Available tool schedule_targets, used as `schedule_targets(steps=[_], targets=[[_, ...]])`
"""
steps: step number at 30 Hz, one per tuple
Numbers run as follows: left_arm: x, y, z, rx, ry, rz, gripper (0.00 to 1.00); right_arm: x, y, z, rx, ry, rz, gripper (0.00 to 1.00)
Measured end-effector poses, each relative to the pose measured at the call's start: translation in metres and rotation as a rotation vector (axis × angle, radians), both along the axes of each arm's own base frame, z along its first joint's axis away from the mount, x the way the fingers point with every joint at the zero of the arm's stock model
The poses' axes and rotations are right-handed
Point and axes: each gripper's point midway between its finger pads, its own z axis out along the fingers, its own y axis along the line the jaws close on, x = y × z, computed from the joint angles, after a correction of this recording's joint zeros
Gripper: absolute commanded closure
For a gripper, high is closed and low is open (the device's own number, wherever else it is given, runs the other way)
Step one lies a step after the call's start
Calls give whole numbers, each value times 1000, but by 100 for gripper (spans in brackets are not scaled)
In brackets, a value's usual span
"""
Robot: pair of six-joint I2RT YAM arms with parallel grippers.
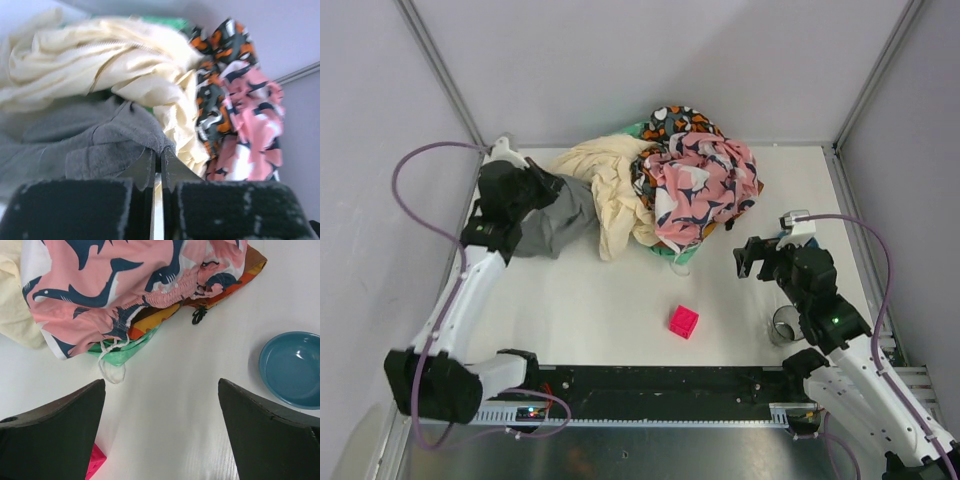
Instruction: Pick out a specific cloth from the pile
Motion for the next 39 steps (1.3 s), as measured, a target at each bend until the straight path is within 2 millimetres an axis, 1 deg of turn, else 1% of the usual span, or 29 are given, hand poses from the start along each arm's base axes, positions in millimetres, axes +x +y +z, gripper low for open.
schedule_targets(steps=[2, 3, 6, 8, 10, 11, 12, 14, 16, 17, 19, 20, 23, 25, 27, 29, 33, 36, 37, 38, 39], targets=[[-12, 0, 32, -12, -79, -7, 99, -1, 0, 2, 3, -6, 0, 1], [-16, 0, 44, -17, -103, -14, 99, -1, 0, 2, 4, -8, 0, 1], [-18, -5, 77, -28, -152, -44, 99, -1, 0, 3, 6, -12, 1, 1], [-17, -9, 105, -32, -187, -69, 99, -1, 0, 3, 6, -12, 1, 1], [-13, -13, 142, -33, -247, -92, 99, -1, 0, 3, 6, -12, 3, 1], [-11, -14, 165, -35, -283, -99, 99, -1, 0, 3, 7, -12, 4, 1], [-9, -15, 193, -35, -337, -106, 99, -1, 0, 3, 7, -11, 5, 1], [-10, -15, 239, -35, -434, -109, 99, -1, 0, 3, 7, -11, 5, 1], [-18, -13, 289, -34, -552, -106, 99, -1, 0, 3, 7, -11, 4, 1], [-26, -12, 312, -34, -608, -101, 99, -1, 0, 3, 7, -11, 4, 1], [-44, -7, 347, -32, -701, -89, 99, -1, 0, 3, 7, -11, 4, 1], [-53, -5, 362, -29, -739, -83, 99, -1, 0, 3, 7, -11, 4, 1], [-74, 1, 386, -17, -813, -64, 99, -1, 0, 3, 7, -10, 4, 1], [-83, 6, 391, -4, -830, -43, 99, -1, 0, 3, 6, -10, 2, 1], [-88, 14, 389, 7, -831, -6, 99, -1, 0, 2, 5, -8, 1, 1], [-92, 24, 377, 22, -809, 47, 99, 0, 0, 1, 4, -4, 1, 1], [-96, 47, 332, 44, -711, 170, 99, 0, 0, 1, 3, -1, 3, 1], [-98, 64, 285, 63, -615, 262, 99, 0, 0, 0, 3, 1, 6, 1], [-99, 69, 272, 68, -590, 286, 99, 0, 1, -1, 2, 4, 6, 1], [-100, 75, 254, 76, -555, 317, 99, 0, 1, -1, 2, 5, 6, 1], [-101, 79, 241, 83, -528, 341, 99, 0, 1, -1, 1, 6, 6, 1]])
